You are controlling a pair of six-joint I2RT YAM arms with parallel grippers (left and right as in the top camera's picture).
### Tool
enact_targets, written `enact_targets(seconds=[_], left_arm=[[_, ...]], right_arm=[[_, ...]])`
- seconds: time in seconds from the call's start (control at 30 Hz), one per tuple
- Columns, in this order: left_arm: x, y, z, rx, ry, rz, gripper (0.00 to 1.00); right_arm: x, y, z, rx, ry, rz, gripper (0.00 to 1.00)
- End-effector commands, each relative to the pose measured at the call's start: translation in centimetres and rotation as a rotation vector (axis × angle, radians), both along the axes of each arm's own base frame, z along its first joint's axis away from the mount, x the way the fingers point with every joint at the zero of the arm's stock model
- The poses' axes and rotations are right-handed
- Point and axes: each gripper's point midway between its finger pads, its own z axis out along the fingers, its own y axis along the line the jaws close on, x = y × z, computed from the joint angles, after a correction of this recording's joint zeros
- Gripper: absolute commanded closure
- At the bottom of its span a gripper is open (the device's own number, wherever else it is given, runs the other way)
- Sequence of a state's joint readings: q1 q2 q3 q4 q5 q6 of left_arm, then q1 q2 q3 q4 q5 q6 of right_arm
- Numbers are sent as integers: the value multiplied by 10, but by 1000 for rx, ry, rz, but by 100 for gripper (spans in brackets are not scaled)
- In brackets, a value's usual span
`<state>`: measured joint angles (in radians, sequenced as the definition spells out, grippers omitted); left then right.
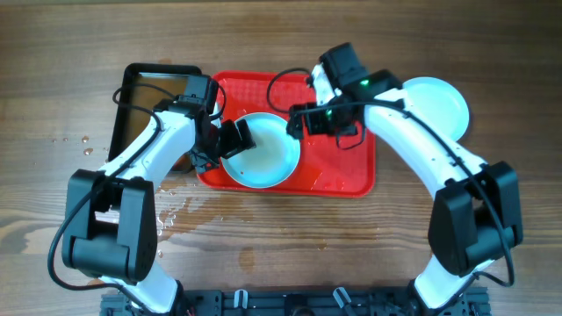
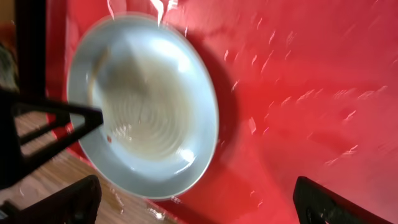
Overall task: Clean dirty plates on tray and stack at the side
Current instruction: 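Bring the sponge back and scrub the plate, right gripper holding rim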
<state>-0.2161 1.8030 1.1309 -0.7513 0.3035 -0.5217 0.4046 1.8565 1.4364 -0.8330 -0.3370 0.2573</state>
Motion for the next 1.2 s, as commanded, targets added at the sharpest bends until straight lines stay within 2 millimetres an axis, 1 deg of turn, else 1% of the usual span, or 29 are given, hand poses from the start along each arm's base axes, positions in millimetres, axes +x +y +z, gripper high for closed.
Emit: enact_targets(seconds=[0.0, 0.03, 0.1, 0.13, 0.17, 0.2, 0.23, 0.3, 0.37, 0.4, 0.5, 0.57, 0.63, 0.77, 0.87, 0.97, 1.1, 1.17], left_arm=[[-2, 1, -6, 12, 15, 8, 0], [-2, 1, -6, 11, 16, 8, 0], [-2, 1, -6, 11, 16, 8, 0], [-2, 1, -6, 11, 15, 8, 0], [-2, 1, -6, 11, 16, 8, 0], [-2, 1, -6, 12, 16, 8, 0], [-2, 1, -6, 12, 15, 8, 0], [-2, 1, -6, 12, 16, 8, 7], [-2, 1, -6, 11, 16, 8, 16], [-2, 1, -6, 11, 16, 8, 19], [-2, 1, -6, 11, 16, 8, 19], [-2, 1, -6, 12, 16, 8, 18], [-2, 1, -6, 12, 15, 8, 18], [-2, 1, -6, 12, 15, 8, 17], [-2, 1, -6, 12, 16, 8, 16], [-2, 1, -6, 12, 16, 8, 12], [-2, 1, -6, 12, 15, 8, 5], [-2, 1, -6, 12, 15, 8, 3]], right_arm=[[29, -1, 21, 41, -143, 45, 1], [36, 0, 20, 40, -167, 40, 1], [45, 4, 16, 48, -188, 39, 7], [47, 5, 11, 51, -180, 28, 16], [48, 6, 3, 50, -160, 10, 31], [48, 5, -8, 45, -126, -13, 35], [47, 6, -17, 40, -100, -25, 36], [43, 6, -36, 28, -41, -51, 38], [38, 6, -53, 15, 5, -52, 46], [36, 7, -59, 10, 21, -46, 49], [30, 11, -68, 1, 40, -13, 49], [25, 18, -68, 16, 39, 36, 48], [20, 22, -69, 12, 46, 47, 46], [8, 30, -71, 5, 91, 30, 46], [0, 28, -72, -6, 151, -25, 46], [-6, 25, -73, -16, 178, -33, 46], [-20, 19, -76, -45, 256, -73, 46], [-28, 15, -77, -62, 296, -93, 45]])
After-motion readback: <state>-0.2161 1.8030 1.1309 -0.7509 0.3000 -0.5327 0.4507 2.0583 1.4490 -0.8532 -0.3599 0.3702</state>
